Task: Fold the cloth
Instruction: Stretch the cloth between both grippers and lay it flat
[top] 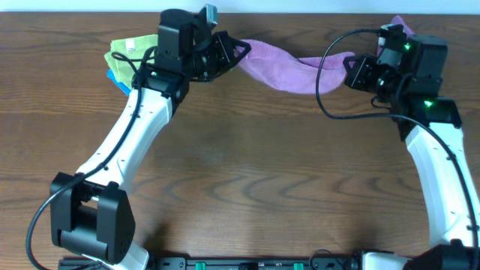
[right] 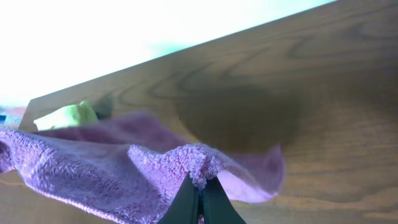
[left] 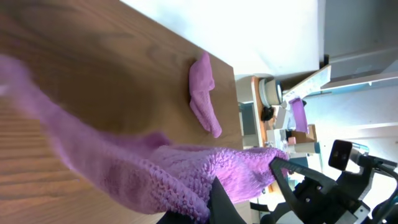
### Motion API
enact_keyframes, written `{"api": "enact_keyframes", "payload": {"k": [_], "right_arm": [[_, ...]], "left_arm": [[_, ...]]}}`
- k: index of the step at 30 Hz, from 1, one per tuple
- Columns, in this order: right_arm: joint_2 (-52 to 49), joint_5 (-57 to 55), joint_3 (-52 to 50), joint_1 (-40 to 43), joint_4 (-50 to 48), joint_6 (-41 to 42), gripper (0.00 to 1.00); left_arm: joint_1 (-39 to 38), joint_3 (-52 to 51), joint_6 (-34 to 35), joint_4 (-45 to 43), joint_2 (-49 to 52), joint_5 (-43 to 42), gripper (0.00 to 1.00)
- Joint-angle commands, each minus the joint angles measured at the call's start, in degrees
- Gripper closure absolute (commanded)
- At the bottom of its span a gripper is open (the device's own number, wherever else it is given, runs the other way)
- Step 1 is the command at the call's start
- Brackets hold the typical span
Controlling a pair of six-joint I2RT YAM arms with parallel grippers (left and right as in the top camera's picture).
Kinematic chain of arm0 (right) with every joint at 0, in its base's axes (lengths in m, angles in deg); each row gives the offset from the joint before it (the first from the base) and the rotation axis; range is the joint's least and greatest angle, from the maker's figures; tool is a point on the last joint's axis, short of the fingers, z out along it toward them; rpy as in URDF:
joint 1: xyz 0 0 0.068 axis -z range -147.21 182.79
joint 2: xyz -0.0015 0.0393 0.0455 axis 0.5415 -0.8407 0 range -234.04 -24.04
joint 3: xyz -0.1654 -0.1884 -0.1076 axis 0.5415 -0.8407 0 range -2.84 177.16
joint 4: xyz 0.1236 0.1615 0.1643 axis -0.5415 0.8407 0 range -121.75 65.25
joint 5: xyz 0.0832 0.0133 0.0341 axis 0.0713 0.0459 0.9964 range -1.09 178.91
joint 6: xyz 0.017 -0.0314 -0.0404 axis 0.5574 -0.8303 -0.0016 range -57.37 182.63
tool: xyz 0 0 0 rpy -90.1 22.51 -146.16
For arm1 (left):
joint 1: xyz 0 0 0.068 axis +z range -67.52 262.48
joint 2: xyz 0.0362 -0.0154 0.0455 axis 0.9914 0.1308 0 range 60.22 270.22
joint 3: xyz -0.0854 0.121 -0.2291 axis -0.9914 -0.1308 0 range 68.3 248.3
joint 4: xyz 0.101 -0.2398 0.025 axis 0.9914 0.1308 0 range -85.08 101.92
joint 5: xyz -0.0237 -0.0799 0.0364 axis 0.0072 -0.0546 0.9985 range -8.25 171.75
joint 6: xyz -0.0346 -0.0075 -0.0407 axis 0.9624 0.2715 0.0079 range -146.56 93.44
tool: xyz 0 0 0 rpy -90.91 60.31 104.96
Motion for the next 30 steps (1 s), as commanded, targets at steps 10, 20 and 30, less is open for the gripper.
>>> {"api": "enact_keyframes", "payload": {"k": [10,20,30], "right_arm": [[-3.7,-0.8,1.6,-0.9,-10.3,2.7,0.99],[-18.0,-1.2,13.4,-0.9,-14.4,3.6,0.98],[-21.1,-1.2,20.9,-1.2,-5.1,1.5,0.99]], "left_arm": [[1.8,5.0,-1.4,-0.3,1.1,4.2,0.94],[5.5,11.8,-1.6,-4.5,10.8,4.2,0.94],[9.1,14.6,-8.1,4.6,13.0,-1.3,0.95]]}}
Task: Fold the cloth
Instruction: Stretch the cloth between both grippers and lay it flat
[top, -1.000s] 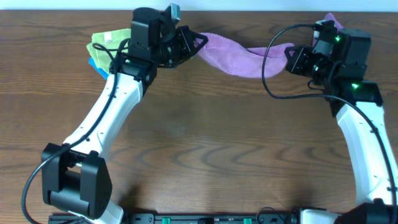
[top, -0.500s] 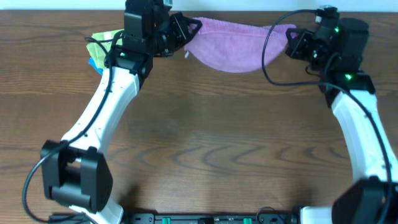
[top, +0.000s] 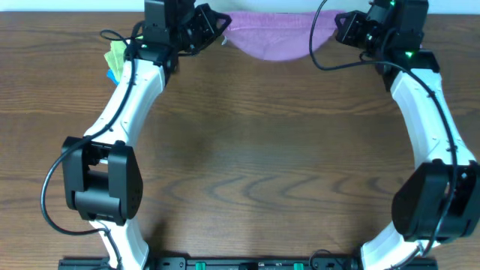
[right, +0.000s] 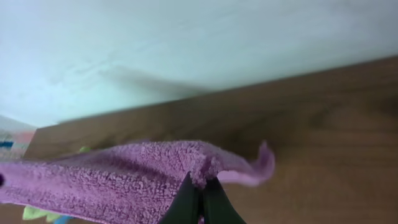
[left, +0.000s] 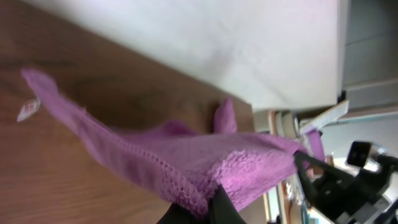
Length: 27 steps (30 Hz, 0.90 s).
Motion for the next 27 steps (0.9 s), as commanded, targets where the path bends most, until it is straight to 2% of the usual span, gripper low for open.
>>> {"api": "enact_keyframes", "payload": {"k": [1,4,9,12,22,27], "right_arm": [[0.5,-1.8,1.4,0.2,3.4,-1.8,0.98],[0.5,-1.9,1.4,-0.1,8.8,-4.1,0.99],[0.5,-1.8,1.4,-0.6,17.7,-8.5,0.99],[0.5,-1.2,1.4,-0.6,22.5,-10.3,0.99],[1.3,-1.2,0.5,-0.6,36.5,-17.1,0.99],[4.4,-1.2,-7.1,-0.6,36.0,-18.1,0.99]], "left_arm": [[2.4,1.4,-5.8,4.2,0.2,-2.3,0.94],[2.6,1.4,-10.0,11.0,0.2,-3.3,0.94],[2.6,1.4,-21.9,24.6,0.2,-3.2,0.94],[2.6,1.4,-26.7,31.1,0.2,-2.9,0.94],[1.8,0.9,-36.7,45.5,0.2,-2.5,0.94],[-0.2,-1.5,-38.9,50.5,0.2,-0.3,0.94]]}}
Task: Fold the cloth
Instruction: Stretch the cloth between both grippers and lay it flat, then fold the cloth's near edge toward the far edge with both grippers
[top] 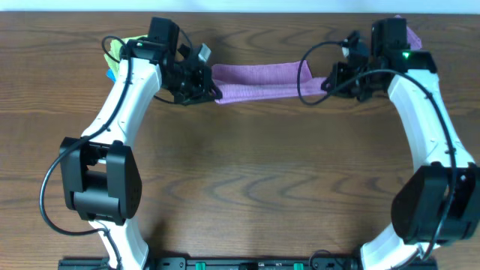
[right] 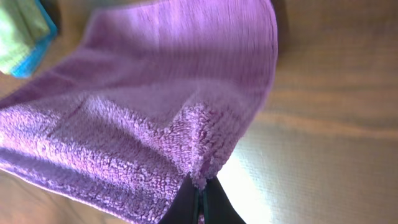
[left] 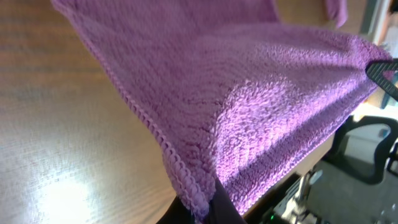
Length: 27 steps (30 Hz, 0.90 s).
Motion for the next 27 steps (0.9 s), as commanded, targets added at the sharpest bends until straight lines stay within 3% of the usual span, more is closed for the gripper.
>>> {"api": "enact_keyframes", "payload": {"k": [1,14,19,27], "right_arm": [[4.0,-3.1,-6.2,0.4,-1.0,-2.5,0.98],[23.3,-2.3,-36.4,0.4,-9.9,-0.7,0.98],[25.8,-1.7,-41.9,0.4,-10.1,-0.2,0.98],[28.2,-1.7,-43.9,0.4,-9.1,-0.3,0.98]], "left_arm": [[-0.7,-2.3,-3.9,1.5,0.2,3.6,0.94],[-8.1,-14.9,-3.6,1.9,-0.4,3.5,0.94],[-9.0,-23.3,-2.6,-0.3,-4.1,3.2,0.94],[-9.0,-35.7,6.4,-10.3,-15.3,3.0,0.94]]}}
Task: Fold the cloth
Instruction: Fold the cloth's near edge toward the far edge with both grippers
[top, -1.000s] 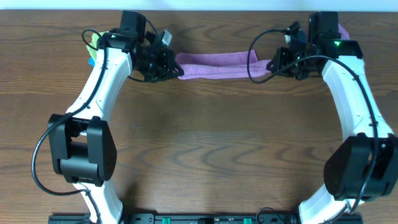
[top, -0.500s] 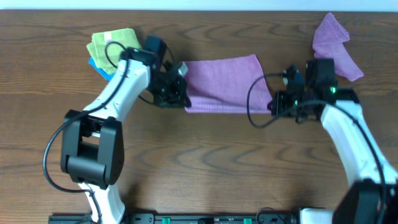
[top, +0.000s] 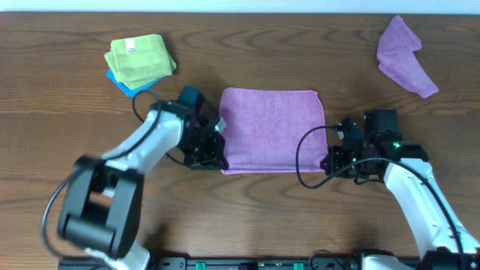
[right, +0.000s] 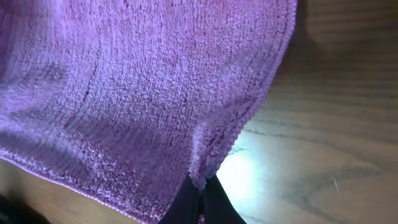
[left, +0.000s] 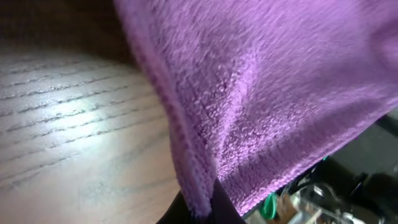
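Note:
A purple cloth (top: pixel 271 129) lies spread flat as a rough square in the middle of the wooden table. My left gripper (top: pixel 217 159) is shut on its near left corner, and in the left wrist view the purple cloth (left: pixel 261 81) runs up from the closed left gripper (left: pixel 202 208). My right gripper (top: pixel 328 163) is shut on the near right corner; the right wrist view shows the purple cloth (right: pixel 143 81) pinched in the closed right gripper (right: pixel 199 186).
A folded green cloth (top: pixel 139 57) sits on a blue one (top: pixel 124 81) at the back left. A crumpled second purple cloth (top: pixel 403 46) lies at the back right. The table's wood (top: pixel 247 217) stretches toward the front edge.
Both grippers have moved toward the front of the table with the cloth's corners. The cloth was a narrow stretched band; it now lies spread flat as a square.
Both grippers held the purple cloth by two corners, sagging between them near the back. Then it was held stretched at the table's far edge. Then it hung as a band lower over the table, and now it lies flat in the middle.

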### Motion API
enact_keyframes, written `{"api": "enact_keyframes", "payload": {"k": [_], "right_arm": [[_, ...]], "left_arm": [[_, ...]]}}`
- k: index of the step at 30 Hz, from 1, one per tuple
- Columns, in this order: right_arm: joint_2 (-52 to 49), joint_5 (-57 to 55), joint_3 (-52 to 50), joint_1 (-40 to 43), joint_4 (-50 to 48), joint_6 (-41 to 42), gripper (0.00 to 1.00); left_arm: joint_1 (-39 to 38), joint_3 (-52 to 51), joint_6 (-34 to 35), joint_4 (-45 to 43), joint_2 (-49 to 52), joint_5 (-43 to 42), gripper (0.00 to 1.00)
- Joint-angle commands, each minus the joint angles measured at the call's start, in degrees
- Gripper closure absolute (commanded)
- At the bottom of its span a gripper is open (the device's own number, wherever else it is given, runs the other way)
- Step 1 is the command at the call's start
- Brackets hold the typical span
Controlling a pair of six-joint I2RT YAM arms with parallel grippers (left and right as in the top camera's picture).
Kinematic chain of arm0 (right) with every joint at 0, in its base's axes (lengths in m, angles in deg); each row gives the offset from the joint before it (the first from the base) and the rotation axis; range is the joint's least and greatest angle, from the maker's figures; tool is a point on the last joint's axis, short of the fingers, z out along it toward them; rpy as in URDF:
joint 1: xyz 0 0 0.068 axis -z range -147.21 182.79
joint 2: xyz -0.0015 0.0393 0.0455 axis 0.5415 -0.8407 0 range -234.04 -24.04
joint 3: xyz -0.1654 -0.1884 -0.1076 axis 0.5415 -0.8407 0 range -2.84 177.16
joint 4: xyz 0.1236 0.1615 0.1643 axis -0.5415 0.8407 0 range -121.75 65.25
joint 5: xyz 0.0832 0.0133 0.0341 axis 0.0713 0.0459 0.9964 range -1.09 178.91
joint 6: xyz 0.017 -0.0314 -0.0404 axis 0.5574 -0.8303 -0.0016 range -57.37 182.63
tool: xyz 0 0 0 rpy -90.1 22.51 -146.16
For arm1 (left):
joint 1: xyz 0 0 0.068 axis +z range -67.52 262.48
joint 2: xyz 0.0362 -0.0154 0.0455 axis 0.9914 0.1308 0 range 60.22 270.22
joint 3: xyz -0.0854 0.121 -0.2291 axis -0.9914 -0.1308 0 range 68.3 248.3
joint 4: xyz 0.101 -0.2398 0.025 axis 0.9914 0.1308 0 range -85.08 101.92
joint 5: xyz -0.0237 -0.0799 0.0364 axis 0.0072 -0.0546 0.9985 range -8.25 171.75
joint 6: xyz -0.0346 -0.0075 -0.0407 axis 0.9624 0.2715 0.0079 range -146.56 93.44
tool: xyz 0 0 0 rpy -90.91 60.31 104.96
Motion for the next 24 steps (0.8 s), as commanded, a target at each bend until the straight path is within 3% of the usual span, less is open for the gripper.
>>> {"api": "enact_keyframes", "payload": {"k": [1,10,24], "right_arm": [[1.7,0.2,-0.4,0.3,-0.2,0.3,0.99],[1.9,-0.4,-0.4,0.3,-14.0,4.0,0.99],[-6.5,-4.9,-0.3,-2.0,-36.5,10.0,0.99]], "left_arm": [[0.0,-2.7,5.3,-2.4,-4.4,0.3,0.94],[-0.3,-2.9,15.0,-15.2,-5.4,2.2,0.94],[-0.2,-2.9,28.1,-36.1,-4.5,15.5,0.94]]}}
